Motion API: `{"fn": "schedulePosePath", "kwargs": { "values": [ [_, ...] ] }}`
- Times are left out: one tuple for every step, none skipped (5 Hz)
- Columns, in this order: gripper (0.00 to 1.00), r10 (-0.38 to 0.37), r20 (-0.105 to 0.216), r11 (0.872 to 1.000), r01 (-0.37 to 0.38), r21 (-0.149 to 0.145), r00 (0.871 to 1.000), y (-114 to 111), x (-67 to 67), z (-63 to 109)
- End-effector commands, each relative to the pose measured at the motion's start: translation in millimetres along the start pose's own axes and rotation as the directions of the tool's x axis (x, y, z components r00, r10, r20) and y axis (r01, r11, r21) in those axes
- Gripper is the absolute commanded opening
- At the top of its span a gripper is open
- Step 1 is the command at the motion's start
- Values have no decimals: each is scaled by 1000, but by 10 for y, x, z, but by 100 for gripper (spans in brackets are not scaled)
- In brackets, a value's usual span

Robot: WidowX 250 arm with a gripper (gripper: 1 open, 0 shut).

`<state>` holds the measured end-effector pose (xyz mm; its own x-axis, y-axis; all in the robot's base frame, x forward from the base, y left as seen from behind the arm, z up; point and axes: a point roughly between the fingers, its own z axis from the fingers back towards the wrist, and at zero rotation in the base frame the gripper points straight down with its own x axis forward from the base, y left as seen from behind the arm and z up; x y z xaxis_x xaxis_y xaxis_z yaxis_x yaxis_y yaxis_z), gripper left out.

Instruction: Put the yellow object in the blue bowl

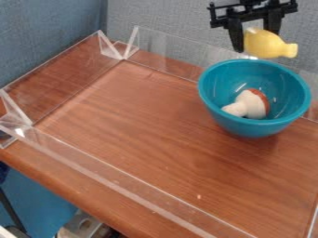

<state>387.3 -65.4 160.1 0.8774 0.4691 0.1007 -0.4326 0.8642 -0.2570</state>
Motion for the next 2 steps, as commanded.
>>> {"fn": "schedulePosePath", "kwargs": {
  "values": [
    [0, -1, 97, 998, 7, -56, 995, -176, -26, 405],
    [0, 21, 104, 999, -16, -50, 994, -218, -14, 413]
  ]
}}
